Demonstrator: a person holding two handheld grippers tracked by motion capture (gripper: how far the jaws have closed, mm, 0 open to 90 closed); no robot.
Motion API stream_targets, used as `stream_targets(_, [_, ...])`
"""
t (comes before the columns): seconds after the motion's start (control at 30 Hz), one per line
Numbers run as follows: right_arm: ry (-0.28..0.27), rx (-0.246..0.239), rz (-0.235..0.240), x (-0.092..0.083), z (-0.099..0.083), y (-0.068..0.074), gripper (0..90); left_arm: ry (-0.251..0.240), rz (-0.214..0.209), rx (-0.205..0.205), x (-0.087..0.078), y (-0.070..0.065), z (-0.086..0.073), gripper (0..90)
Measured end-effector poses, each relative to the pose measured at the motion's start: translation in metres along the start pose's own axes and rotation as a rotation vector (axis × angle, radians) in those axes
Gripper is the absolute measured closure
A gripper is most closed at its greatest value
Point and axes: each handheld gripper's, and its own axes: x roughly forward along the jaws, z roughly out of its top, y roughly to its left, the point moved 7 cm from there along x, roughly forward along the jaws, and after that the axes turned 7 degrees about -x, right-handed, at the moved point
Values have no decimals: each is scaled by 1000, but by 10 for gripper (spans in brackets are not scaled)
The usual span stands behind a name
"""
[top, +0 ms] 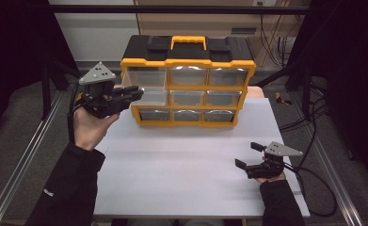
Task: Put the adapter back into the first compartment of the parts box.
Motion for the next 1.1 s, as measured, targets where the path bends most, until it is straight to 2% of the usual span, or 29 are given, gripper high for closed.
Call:
stream_targets(0.43, [2, -1, 1, 0, 0, 0, 2, -1, 26, 0, 4, 8, 11, 753])
stream_targets(0.57, [2, -1, 0, 0, 0, 0, 2, 7, 29, -15, 6, 10, 12, 753])
stream_targets(0.77, [2, -1, 0, 0, 0, 0, 2, 7, 46, -4, 9, 14, 17, 753])
stream_targets(1.1, [2, 0, 0, 0, 0, 0, 2, 11, 64, -9, 14, 20, 23, 753])
